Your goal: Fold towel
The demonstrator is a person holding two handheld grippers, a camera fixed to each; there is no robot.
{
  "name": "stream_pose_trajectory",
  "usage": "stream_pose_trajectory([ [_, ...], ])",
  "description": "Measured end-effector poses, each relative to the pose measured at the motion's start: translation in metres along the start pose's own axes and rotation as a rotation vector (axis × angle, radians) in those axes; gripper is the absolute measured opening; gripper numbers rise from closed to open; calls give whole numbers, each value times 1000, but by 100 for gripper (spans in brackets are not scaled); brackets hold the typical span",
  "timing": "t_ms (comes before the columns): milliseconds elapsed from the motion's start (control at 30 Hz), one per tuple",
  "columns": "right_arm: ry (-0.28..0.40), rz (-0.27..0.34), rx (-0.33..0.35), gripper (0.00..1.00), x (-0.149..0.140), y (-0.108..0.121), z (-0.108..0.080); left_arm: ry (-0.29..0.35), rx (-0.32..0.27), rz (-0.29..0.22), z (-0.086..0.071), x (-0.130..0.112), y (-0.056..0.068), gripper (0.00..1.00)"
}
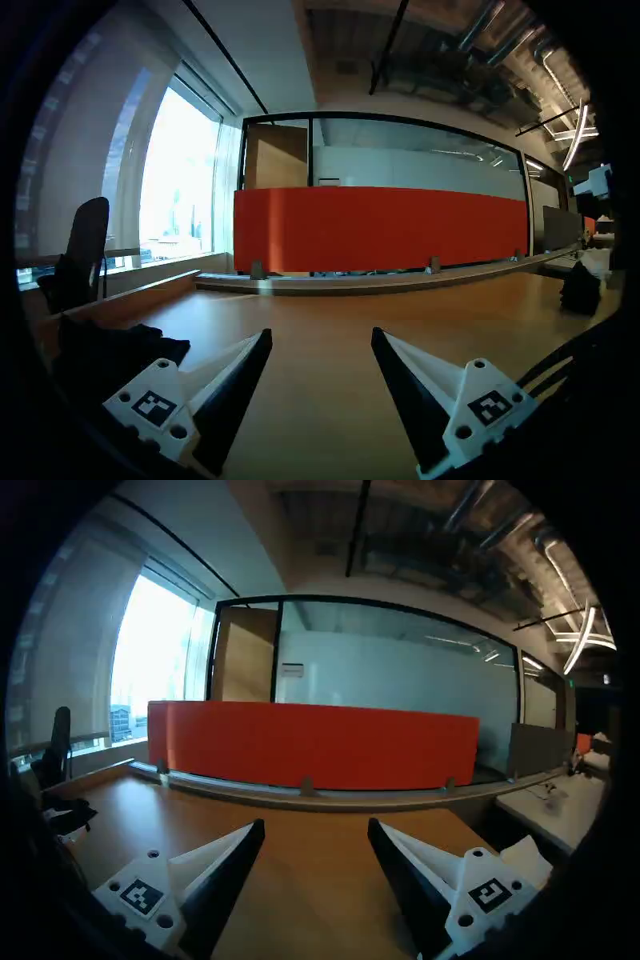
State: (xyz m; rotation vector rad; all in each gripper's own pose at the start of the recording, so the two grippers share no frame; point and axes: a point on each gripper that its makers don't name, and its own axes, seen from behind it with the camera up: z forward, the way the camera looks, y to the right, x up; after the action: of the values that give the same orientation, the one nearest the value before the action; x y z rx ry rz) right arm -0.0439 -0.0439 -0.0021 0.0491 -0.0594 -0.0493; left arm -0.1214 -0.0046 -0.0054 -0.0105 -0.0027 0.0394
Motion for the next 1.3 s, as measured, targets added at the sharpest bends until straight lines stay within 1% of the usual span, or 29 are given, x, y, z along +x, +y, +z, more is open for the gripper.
stream_pose_trajectory([
  [267, 7, -3, 1, 100, 1, 2, 2, -1, 0, 0, 1, -1, 1, 92],
  [467, 29, -7, -2, 100, 7, 5, 2, -1, 0, 0, 1, -1, 1, 92],
  [600, 54, -8, -10, 100, 13, 11, 2, -1, 0, 0, 1, -2, 1, 92],
  [800, 87, 15, -33, 100, 17, 24, 2, -1, 0, 0, 1, -3, 1, 92],
  [900, 94, 30, -40, 100, 10, 31, 4, -1, 0, 0, 1, -3, 1, 92],
  [1067, 93, 53, -54, 100, -12, 40, 8, -1, 0, -1, 1, -2, 2, 92],
  [1300, 102, 63, -35, 100, -51, 46, 10, -1, 0, -1, 0, -2, 3, 92],
])
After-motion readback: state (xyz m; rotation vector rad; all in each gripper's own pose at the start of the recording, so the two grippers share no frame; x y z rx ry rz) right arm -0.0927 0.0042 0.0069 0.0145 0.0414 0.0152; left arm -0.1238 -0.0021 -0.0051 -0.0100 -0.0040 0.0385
